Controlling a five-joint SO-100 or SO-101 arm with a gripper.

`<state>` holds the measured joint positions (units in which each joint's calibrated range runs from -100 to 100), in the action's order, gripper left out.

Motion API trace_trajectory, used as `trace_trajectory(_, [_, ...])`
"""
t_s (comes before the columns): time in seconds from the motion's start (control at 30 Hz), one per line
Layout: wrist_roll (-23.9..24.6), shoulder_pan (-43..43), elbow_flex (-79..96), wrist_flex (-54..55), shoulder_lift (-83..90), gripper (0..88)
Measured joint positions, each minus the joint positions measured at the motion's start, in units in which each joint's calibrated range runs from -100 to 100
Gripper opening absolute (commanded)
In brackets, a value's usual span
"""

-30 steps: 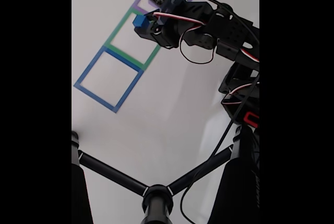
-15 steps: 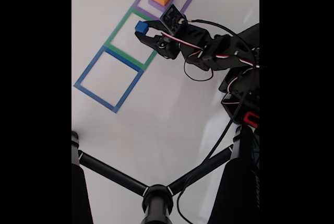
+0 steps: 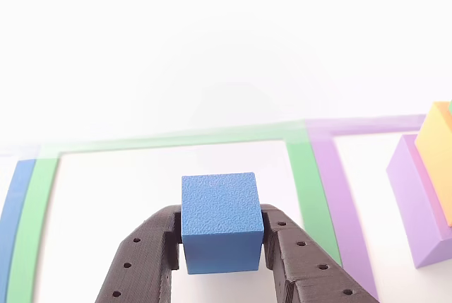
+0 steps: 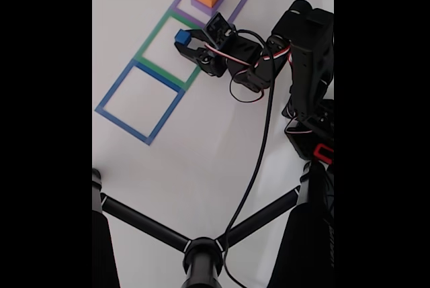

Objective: Tower of hanoi

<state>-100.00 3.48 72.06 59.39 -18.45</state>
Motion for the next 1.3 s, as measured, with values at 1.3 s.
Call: trace_trajectory(1.3, [0.0, -0.25, -2.26, 8.11, -9.46, 24.5])
